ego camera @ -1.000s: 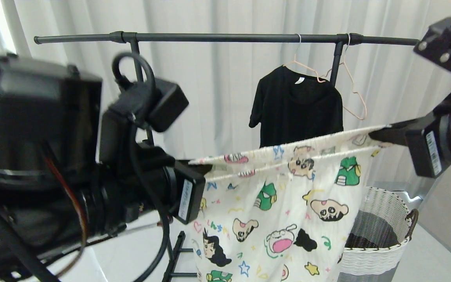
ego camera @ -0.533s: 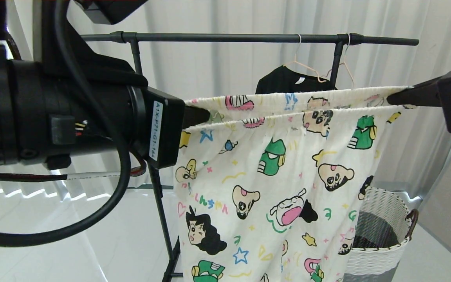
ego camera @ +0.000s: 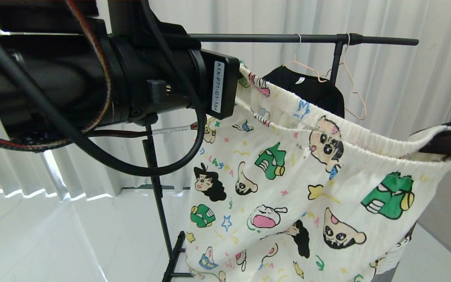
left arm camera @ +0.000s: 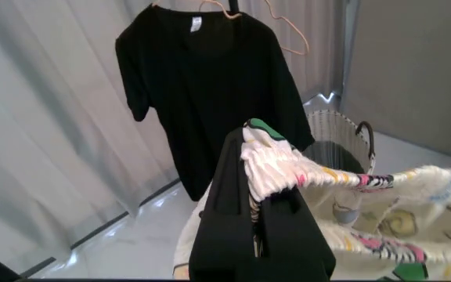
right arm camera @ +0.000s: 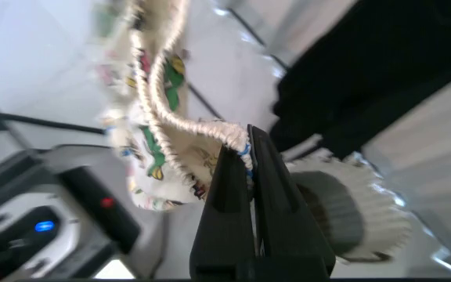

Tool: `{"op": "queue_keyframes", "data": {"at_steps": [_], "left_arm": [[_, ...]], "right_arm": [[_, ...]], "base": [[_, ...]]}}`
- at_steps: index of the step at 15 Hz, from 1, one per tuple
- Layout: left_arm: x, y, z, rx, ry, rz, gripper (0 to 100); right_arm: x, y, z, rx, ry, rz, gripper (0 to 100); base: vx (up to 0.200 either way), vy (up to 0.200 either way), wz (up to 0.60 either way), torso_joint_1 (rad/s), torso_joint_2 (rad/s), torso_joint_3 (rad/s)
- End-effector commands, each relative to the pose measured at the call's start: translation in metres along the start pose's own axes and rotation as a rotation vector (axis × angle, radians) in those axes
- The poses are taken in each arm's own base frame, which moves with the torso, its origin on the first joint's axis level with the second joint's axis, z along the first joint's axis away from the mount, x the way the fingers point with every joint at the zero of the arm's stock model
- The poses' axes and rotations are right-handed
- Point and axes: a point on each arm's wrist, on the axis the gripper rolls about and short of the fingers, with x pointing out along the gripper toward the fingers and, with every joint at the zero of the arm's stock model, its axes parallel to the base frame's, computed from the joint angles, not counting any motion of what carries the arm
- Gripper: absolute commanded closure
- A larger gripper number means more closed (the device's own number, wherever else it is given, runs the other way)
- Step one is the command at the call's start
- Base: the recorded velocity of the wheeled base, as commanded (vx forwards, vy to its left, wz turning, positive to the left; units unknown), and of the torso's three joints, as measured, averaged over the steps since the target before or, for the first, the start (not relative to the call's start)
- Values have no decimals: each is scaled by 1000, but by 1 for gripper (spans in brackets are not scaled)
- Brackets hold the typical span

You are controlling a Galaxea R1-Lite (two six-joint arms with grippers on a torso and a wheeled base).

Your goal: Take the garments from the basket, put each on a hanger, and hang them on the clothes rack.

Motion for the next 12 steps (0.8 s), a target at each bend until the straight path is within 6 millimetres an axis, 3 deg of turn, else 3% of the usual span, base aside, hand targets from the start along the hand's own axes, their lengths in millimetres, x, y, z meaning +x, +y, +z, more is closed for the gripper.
{"op": "queue_keyframes", "data": {"at_steps": [1,4,9,12], "left_arm": [[5,-1,-4,2,14,-2,100],[-20,2,-2,2,29,-9,100],[-100,-6,-16,33,256,-221,100],[-113,-24,-16,-76,299,-337,100]], "right_arm": [[1,6,0,-13,1,27,100],[13,-6,7,39,-9,-54,100],[43,-13,34,93,-85,-57,100],[51,-11,43,99,-113,-35,100]], "base": [[0,0,0,0,0,0],[0,0,0,0,0,0],[0,0,0,0,0,0],[0,0,0,0,0,0]]}}
